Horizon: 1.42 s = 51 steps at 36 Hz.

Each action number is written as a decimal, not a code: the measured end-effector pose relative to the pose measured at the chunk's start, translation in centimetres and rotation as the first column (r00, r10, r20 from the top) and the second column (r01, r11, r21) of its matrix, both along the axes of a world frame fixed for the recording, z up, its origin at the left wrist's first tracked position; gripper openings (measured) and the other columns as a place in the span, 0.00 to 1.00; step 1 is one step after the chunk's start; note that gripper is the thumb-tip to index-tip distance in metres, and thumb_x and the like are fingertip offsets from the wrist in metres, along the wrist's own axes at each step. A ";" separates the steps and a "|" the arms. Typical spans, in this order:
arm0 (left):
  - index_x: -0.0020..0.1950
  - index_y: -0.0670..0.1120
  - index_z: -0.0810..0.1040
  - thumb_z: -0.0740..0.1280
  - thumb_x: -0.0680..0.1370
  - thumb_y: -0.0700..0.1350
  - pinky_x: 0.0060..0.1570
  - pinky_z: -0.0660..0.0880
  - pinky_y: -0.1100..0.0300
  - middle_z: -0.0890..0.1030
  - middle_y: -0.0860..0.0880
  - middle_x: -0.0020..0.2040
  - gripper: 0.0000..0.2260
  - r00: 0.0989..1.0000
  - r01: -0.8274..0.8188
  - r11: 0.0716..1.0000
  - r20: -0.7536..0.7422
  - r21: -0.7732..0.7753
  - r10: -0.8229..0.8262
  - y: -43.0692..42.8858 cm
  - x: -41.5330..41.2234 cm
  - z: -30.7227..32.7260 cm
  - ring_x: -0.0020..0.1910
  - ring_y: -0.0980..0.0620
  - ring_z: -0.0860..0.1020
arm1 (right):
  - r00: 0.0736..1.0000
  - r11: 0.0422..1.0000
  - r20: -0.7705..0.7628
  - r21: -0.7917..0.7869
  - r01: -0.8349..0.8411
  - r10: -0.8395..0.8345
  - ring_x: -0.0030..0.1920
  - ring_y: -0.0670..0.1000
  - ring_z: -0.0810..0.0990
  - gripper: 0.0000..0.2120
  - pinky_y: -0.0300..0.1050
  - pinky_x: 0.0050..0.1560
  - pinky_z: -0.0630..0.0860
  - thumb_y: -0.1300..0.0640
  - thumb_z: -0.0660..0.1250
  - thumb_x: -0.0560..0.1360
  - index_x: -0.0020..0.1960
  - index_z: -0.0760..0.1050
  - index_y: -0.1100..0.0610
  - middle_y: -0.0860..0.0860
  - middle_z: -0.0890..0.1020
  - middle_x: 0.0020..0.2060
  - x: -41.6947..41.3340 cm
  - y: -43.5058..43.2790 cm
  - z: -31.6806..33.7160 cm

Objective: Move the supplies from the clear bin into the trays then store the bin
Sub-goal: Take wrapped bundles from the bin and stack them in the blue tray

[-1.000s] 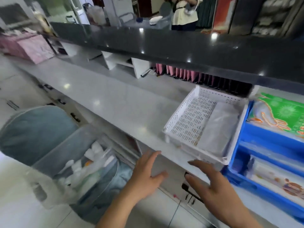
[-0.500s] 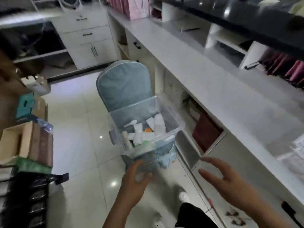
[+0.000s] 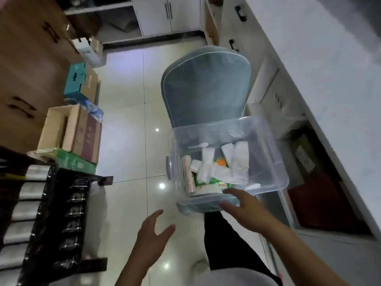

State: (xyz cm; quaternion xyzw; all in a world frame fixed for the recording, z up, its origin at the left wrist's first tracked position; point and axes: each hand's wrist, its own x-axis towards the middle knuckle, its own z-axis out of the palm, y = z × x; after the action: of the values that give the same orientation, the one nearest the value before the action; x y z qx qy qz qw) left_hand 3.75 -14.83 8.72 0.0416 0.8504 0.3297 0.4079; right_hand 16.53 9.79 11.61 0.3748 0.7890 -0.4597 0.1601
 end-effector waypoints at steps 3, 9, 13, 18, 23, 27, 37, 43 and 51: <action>0.76 0.57 0.64 0.72 0.76 0.52 0.69 0.63 0.55 0.64 0.49 0.76 0.30 0.998 -0.009 0.998 0.068 -0.057 0.013 4.1 -3.1 -1.2 0.73 0.49 0.65 | 0.999 0.998 0.033 -0.064 0.018 -0.016 0.67 0.49 0.73 0.23 0.38 0.59 0.67 0.44 0.68 0.75 0.69 0.73 0.49 0.48 0.75 0.68 -3.1 3.4 -2.5; 0.79 0.53 0.57 0.71 0.77 0.48 0.63 0.66 0.57 0.64 0.46 0.77 0.35 0.964 -0.170 0.977 0.183 -0.126 0.192 12.5 -9.0 -5.4 0.69 0.49 0.68 | 0.983 0.972 0.168 -0.204 0.115 -0.081 0.61 0.54 0.78 0.21 0.46 0.61 0.74 0.48 0.71 0.74 0.64 0.76 0.54 0.53 0.79 0.61 -9.0 10.0 -10.0; 0.76 0.52 0.62 0.70 0.77 0.44 0.51 0.68 0.61 0.73 0.51 0.66 0.30 0.924 -0.298 0.943 0.204 -0.148 0.323 16.1 -10.8 -8.0 0.57 0.52 0.73 | 0.942 0.944 0.302 -0.242 0.223 -0.145 0.59 0.57 0.78 0.21 0.49 0.59 0.75 0.52 0.69 0.75 0.66 0.75 0.58 0.57 0.78 0.63 -12.7 13.4 -16.1; 0.75 0.48 0.63 0.69 0.76 0.41 0.63 0.74 0.47 0.75 0.43 0.67 0.30 0.918 -0.319 0.926 0.178 -0.200 0.355 18.4 -11.3 -10.2 0.61 0.43 0.76 | 0.823 0.836 0.478 -0.278 0.473 -0.307 0.48 0.56 0.73 0.19 0.50 0.48 0.74 0.58 0.67 0.76 0.63 0.74 0.66 0.59 0.74 0.49 -17.9 15.8 -23.1; 0.81 0.53 0.52 0.69 0.77 0.43 0.71 0.66 0.49 0.65 0.48 0.76 0.38 0.909 -0.327 0.914 0.186 -0.239 0.374 18.0 -11.2 -10.9 0.72 0.47 0.68 | 0.787 0.855 0.510 -0.174 0.489 -0.346 0.50 0.57 0.74 0.23 0.43 0.37 0.71 0.59 0.68 0.76 0.66 0.69 0.69 0.61 0.76 0.56 -21.4 15.0 -28.8; 0.79 0.57 0.55 0.69 0.76 0.42 0.70 0.69 0.47 0.69 0.50 0.74 0.36 0.909 -0.322 0.917 0.195 -0.234 0.368 16.8 -11.3 -11.4 0.69 0.47 0.71 | 0.802 0.911 0.537 -0.136 0.389 -0.262 0.61 0.59 0.78 0.17 0.41 0.47 0.71 0.62 0.61 0.77 0.65 0.74 0.62 0.57 0.79 0.60 -22.7 13.0 -31.0; 0.76 0.58 0.62 0.69 0.75 0.37 0.72 0.65 0.46 0.67 0.50 0.73 0.33 0.919 -0.393 0.905 -0.109 -0.162 0.380 16.1 -10.9 -10.1 0.73 0.49 0.67 | 0.837 0.984 0.521 0.036 0.172 -0.166 0.55 0.54 0.81 0.15 0.40 0.48 0.71 0.61 0.69 0.73 0.59 0.76 0.55 0.50 0.82 0.54 -24.4 11.3 -31.2; 0.64 0.58 0.75 0.66 0.76 0.33 0.61 0.67 0.71 0.76 0.63 0.61 0.24 0.934 -0.228 0.973 -0.275 0.028 0.227 17.2 -12.4 -7.7 0.62 0.64 0.73 | 0.707 0.652 0.539 -0.338 0.679 -0.457 0.58 0.60 0.79 0.17 0.48 0.47 0.78 0.64 0.67 0.75 0.64 0.74 0.63 0.61 0.78 0.62 -23.5 11.6 -29.6; 0.68 0.52 0.75 0.73 0.76 0.46 0.58 0.74 0.57 0.79 0.52 0.62 0.21 0.942 -0.122 0.989 0.304 -0.085 0.142 22.5 -15.3 -8.4 0.59 0.51 0.78 | 0.818 0.365 0.449 -0.739 0.566 -0.361 0.48 0.57 0.78 0.22 0.53 0.50 0.76 0.68 0.71 0.69 0.63 0.73 0.66 0.59 0.80 0.47 -16.9 11.8 -21.1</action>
State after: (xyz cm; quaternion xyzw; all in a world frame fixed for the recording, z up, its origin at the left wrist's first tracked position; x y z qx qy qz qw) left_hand -11.58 7.71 0.35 -0.0810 0.7871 0.3309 0.5142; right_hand -0.36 21.62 -9.47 0.5007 0.2993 -0.7670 0.2671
